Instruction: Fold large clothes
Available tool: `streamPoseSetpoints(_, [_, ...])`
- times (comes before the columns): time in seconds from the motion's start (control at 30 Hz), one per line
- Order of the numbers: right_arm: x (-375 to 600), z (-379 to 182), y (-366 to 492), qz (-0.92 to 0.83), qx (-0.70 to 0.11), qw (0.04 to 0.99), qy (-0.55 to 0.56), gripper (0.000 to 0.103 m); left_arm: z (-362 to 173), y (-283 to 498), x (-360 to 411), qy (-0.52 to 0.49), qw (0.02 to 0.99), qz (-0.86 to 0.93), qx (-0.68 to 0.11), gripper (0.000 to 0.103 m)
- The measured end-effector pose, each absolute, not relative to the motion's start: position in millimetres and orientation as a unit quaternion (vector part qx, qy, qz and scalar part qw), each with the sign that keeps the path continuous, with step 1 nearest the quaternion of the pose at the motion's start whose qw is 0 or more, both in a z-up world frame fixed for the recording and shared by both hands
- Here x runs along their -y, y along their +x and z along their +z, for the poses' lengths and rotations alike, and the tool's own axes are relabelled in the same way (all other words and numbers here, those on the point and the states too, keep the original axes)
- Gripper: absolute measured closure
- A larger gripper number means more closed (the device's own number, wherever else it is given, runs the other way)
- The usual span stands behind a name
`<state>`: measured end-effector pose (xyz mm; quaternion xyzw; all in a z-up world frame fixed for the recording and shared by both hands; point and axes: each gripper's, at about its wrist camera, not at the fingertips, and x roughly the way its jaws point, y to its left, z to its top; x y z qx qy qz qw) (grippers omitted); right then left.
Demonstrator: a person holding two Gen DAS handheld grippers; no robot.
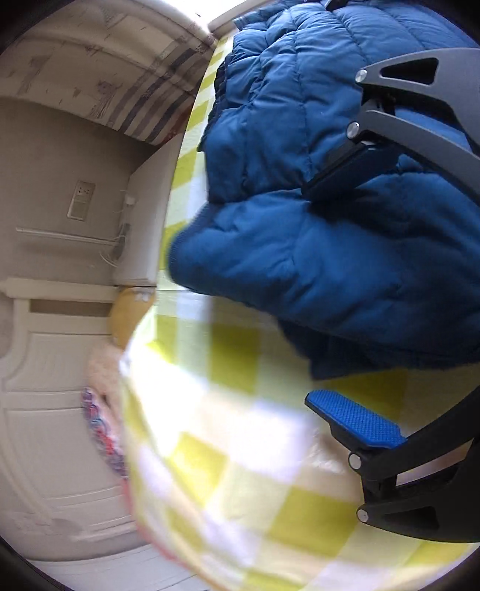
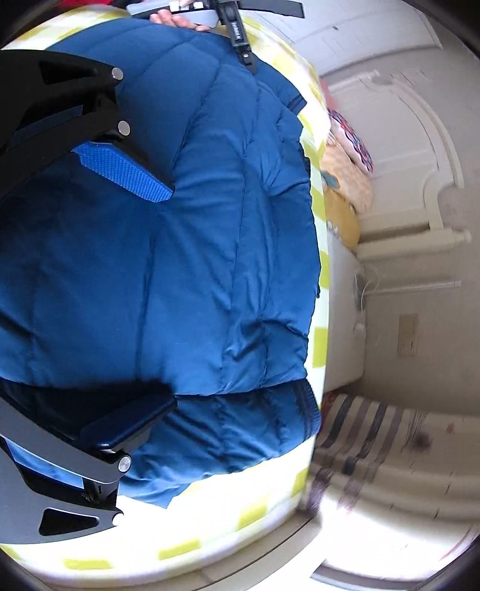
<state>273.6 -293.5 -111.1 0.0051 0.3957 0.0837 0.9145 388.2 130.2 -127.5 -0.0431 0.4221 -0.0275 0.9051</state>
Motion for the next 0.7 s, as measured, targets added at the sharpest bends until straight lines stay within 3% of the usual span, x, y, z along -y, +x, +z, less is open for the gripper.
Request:
streamPoseSetpoints(0.3, [292,-99,282,0.086,-0.409,0.908,-0.026,0.005,-126,370,-140,-0.076,0.905,0.019,-0.418,0.002])
streamPoseSetpoints(0.5, [251,-56,245,0.111,-0.347,0.931,-0.028,0.005,-69,324,-47,0.049,0.944,-0.014,-0.325,0.003])
streamPoseSetpoints(0.63, [208,-110,248,0.108,-0.388,0.908,-0.117,0.004,-110,330,14,0.111,0.921,-0.029,-0.374,0.002])
streamPoseSetpoints(0.7, [216,-108,248,0.116,-0.4,0.903,-0.109,0.005,-123,328,21,0.131,0.922,-0.019,-0.364,0.002])
